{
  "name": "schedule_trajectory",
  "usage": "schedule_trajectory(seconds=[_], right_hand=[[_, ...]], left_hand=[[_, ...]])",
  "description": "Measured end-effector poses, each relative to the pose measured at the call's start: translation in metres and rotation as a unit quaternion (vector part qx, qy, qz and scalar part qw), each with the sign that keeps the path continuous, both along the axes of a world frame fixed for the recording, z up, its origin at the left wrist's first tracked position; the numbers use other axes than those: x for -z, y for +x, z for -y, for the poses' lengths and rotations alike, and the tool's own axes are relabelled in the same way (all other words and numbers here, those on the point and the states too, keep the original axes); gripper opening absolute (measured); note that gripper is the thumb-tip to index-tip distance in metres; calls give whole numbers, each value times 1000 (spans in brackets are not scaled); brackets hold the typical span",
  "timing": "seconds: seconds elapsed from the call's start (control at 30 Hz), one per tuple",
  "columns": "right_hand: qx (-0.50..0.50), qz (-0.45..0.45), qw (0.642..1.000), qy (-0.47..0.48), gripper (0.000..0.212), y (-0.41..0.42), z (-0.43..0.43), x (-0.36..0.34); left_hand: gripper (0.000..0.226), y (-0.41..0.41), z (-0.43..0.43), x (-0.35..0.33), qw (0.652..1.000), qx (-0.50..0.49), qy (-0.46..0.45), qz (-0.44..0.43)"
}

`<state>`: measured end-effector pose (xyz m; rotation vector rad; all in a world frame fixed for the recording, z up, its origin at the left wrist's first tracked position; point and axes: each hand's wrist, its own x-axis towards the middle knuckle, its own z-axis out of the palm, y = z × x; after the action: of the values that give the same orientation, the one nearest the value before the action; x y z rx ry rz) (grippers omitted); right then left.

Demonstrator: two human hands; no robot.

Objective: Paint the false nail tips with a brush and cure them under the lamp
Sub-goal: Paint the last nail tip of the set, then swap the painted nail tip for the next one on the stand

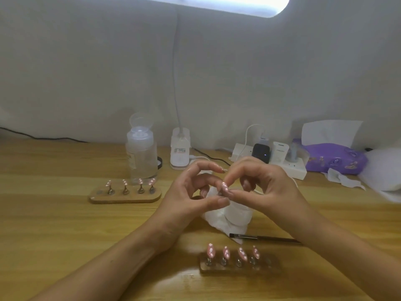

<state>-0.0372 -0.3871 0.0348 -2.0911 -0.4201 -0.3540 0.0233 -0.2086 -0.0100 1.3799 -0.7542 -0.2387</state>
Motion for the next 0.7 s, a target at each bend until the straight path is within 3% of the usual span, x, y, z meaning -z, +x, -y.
schedule_trajectory(seconds=[0.2,0.4,0.63,0.7], right_hand=[[28,-31,998,50,18,-26,16,9],[83,-126,988,-17,22,-74,48,28],[106,-114,987,-44,11,-76,41,38],[124,-104,985,-61,17,-75,41,41]], left_hand=[[55,0,0,3,999,-34,6,37],[45,11,0,6,986,-135,-81,-49],[49,9,0,6,982,-160,-75,-60],[49,9,0,6,984,-159,-62,-50]])
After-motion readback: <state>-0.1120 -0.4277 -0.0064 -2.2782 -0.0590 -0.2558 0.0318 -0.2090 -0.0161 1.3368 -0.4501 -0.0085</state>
